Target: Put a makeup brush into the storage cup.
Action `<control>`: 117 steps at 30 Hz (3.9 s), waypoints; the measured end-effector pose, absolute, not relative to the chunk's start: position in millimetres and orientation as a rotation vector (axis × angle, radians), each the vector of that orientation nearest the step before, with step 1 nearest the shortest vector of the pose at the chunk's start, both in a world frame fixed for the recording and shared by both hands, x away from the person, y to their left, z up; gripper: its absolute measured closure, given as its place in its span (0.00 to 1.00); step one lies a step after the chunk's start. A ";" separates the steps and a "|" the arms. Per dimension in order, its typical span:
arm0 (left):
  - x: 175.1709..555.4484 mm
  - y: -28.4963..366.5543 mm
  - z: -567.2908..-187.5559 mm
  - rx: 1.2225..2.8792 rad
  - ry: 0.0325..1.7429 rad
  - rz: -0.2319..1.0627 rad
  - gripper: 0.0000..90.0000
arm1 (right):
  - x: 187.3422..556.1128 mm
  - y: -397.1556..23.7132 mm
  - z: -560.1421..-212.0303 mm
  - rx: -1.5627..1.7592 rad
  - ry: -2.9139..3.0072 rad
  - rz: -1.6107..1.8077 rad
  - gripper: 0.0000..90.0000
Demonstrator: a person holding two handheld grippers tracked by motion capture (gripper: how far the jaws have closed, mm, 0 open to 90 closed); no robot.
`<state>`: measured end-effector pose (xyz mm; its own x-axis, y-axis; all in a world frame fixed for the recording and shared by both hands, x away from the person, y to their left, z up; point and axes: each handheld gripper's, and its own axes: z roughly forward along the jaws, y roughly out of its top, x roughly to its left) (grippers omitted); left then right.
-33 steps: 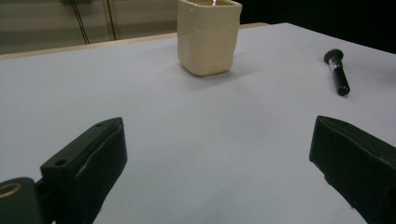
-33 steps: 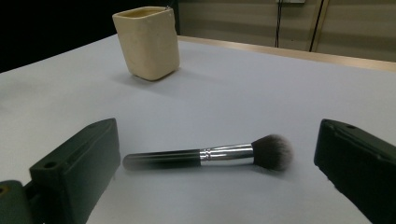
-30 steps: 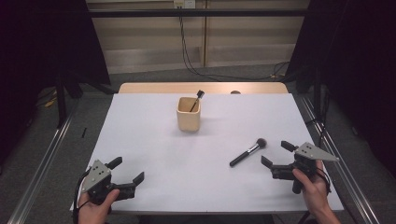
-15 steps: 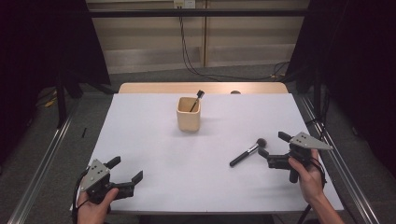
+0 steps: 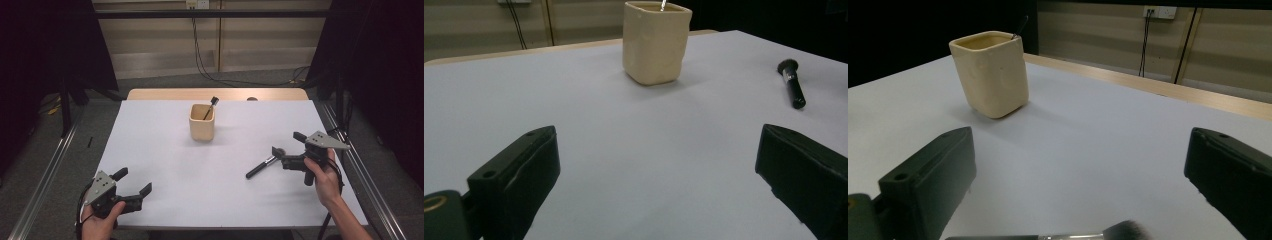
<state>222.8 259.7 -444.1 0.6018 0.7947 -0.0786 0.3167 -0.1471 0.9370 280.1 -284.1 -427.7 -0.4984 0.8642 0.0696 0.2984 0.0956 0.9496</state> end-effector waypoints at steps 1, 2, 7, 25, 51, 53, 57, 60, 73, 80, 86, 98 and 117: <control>223.0 260.0 -444.1 1.729 0.918 0.542 0.04 | 281.7 -283.3 -427.7 1.135 1.857 1.407 0.00; 223.1 260.2 -444.1 1.728 0.919 0.542 0.04 | 283.5 -282.6 -427.5 1.136 1.858 1.409 0.00; 224.1 259.7 -444.1 1.717 0.924 0.538 0.04 | 294.2 -279.4 -423.7 1.138 1.844 1.428 0.00; 225.1 263.3 -444.5 1.706 0.931 0.538 0.04 | 340.9 -253.4 -412.3 1.126 1.888 1.401 0.00; 225.6 264.2 -443.7 1.707 0.928 0.550 0.04 | 360.8 -260.8 -407.4 1.198 2.293 1.108 0.01; 225.7 264.4 -443.8 1.710 0.929 0.553 0.04 | 361.2 -262.0 -405.9 1.202 2.331 1.090 0.02; 226.0 264.9 -444.4 1.706 0.927 0.553 0.04 | 361.9 -264.7 -403.3 1.202 2.408 1.080 0.02; 226.1 264.9 -444.6 1.710 0.928 0.552 0.04 | 362.3 -265.0 -402.3 1.195 2.458 1.059 0.02; 225.0 263.1 -444.2 1.718 0.924 0.550 0.04 | 364.8 -257.5 -406.7 1.139 2.659 0.891 0.04; 224.8 263.0 -444.1 1.723 0.922 0.552 0.04 | 366.9 -255.4 -404.9 1.101 2.753 0.750 0.07; 225.2 263.1 -444.3 1.722 0.922 0.553 0.04 | 368.4 -259.3 -405.9 1.072 2.839 0.656 0.06; 225.3 263.0 -444.2 1.725 0.921 0.554 0.04 | 369.3 -258.8 -405.2 0.936 2.942 0.567 0.04; 225.5 262.4 -444.7 1.732 0.913 0.556 0.04 | 372.7 -233.8 -430.2 0.640 3.050 0.365 0.12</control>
<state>225.5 262.4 -444.7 0.6005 0.7970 -0.0643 0.3088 -0.1570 0.9381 372.7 -233.8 -430.2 -0.9169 0.3968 0.0433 0.3959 0.8899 0.2268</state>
